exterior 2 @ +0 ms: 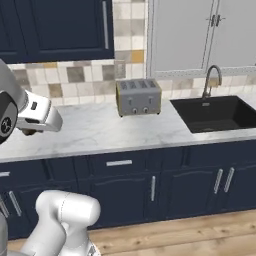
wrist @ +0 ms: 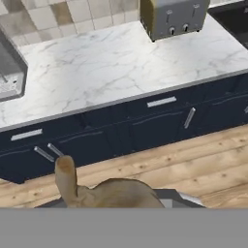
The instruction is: Retrieve the bottle and the shaker from the cabinet and place them next to the mixing bowl on the counter. Then add garlic from the fridge to the mixing bowl.
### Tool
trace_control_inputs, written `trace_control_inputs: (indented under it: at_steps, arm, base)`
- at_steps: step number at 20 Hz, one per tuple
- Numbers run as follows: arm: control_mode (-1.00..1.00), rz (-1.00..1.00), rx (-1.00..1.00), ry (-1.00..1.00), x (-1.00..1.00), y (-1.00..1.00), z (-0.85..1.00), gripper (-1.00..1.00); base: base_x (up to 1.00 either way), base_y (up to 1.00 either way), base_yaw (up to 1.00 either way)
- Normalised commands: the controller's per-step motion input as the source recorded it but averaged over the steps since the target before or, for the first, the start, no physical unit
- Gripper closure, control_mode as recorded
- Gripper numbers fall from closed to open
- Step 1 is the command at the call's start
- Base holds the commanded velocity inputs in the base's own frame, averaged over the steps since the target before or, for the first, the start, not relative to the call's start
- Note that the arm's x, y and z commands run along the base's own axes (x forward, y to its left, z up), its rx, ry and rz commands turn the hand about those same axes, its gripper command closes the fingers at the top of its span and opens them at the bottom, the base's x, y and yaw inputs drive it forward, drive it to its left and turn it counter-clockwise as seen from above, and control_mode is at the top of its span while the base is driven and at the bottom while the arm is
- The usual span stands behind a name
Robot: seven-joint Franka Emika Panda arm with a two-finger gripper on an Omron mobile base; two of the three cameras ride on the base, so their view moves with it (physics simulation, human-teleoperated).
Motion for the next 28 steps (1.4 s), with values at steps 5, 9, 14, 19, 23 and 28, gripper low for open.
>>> trace_control_inputs:
  at_steps: [5,9,14,19,23,28]
  arm:
    - [1.0,0.0,0.0,0.0,0.0,0.0,0.0,1.0]
    - [1.0,0.0,0.0,0.0,0.0,0.0,0.0,1.0]
    - [1.0,0.0,0.0,0.0,0.0,0.0,0.0,1.0]
    - [1.0,0.0,0.0,0.0,0.0,0.0,0.0,1.0]
    - [1.0,0.0,0.0,0.0,0.0,0.0,0.0,1.0]
    - [1.0,0.0,0.0,0.0,0.0,0.0,0.0,1.0]
  base:
    - [0.54,-1.0,-0.14]
    - [0.61,-1.0,-0.1]
    - [0.53,-1.0,-0.09]
    - [0.6,-1.0,-0.12]
    - [0.79,-1.0,-0.16]
    - [0.88,-1.0,-0.15]
